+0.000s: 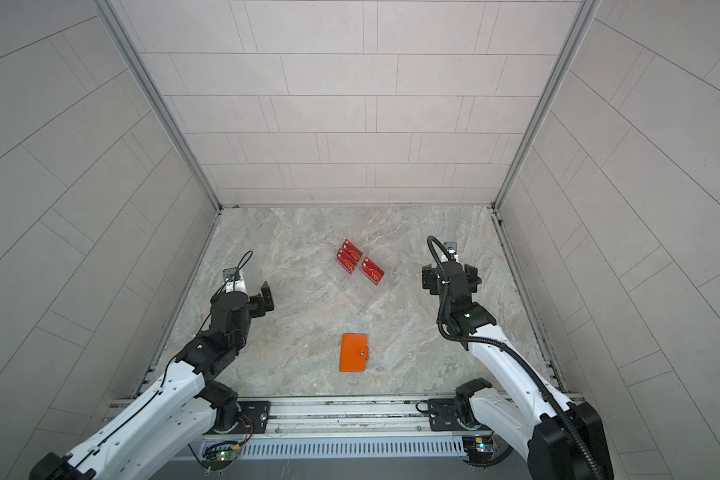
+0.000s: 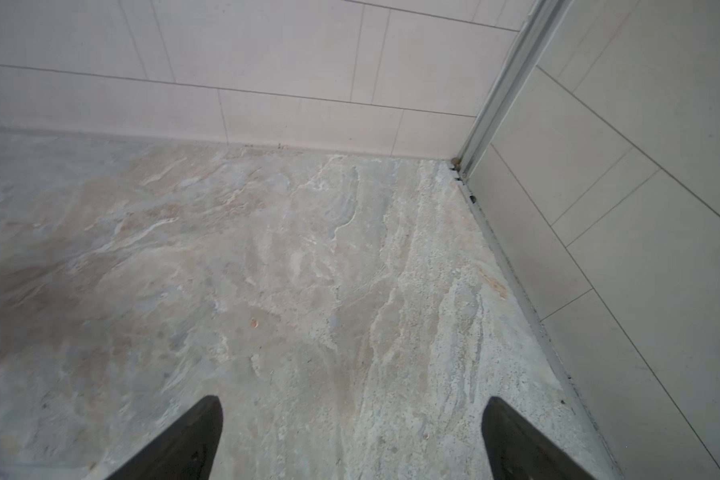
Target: Put the credit cards into the card holder
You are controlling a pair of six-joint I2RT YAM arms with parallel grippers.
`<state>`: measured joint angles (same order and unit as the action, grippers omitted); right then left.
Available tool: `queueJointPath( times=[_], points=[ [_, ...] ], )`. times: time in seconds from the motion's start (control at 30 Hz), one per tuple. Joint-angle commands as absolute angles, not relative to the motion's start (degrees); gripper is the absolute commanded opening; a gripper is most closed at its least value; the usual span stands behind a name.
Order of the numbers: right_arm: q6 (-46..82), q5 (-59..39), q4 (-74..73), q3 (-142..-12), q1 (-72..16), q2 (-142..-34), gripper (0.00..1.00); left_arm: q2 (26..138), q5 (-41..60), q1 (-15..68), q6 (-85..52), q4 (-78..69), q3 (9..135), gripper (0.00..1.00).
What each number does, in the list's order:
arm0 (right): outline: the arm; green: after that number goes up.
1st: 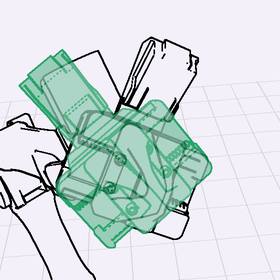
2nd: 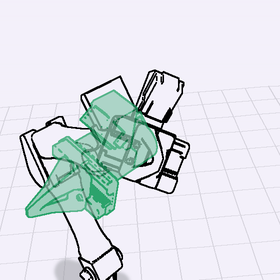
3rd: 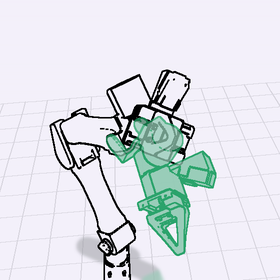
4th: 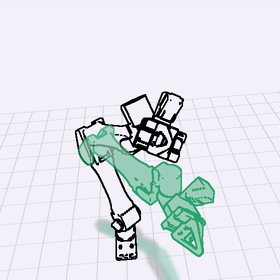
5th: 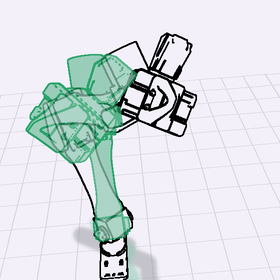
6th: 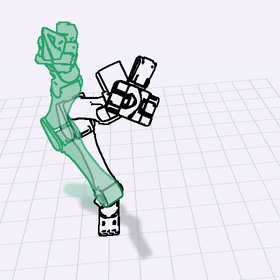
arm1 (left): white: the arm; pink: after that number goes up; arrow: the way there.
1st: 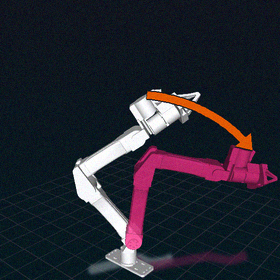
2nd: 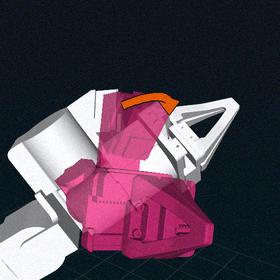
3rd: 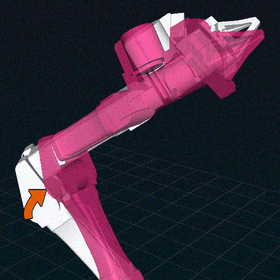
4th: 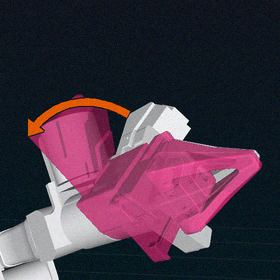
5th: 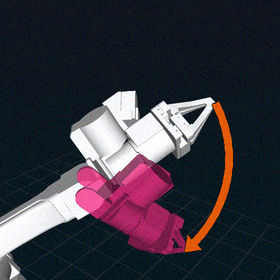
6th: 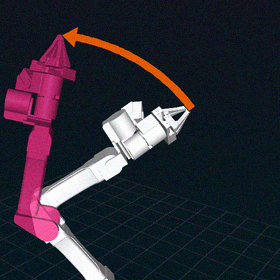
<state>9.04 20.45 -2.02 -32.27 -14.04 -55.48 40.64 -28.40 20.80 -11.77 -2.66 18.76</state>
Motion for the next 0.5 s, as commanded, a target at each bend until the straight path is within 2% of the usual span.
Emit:
queueJointPath(
  times=[0.0,0.2,0.47],
  points=[
    [6.77,20.90,-11.29,-28.95,-13.01,-55.22,0.99,40.81,-33.28,18.78,-5.03,-14.52,13.97,1.00],
    [5.17,22.88,-20.29,-23.39,-10.60,-57.33,1.00,48.40,-28.16,10.78,-3.39,-28.13,9.92,1.00],
    [4.10,22.80,-32.26,-20.37,-7.60,-68.13,0.99,66.74,-21.83,8.46,-1.12,-45.06,14.28,1.00]
  ],
)
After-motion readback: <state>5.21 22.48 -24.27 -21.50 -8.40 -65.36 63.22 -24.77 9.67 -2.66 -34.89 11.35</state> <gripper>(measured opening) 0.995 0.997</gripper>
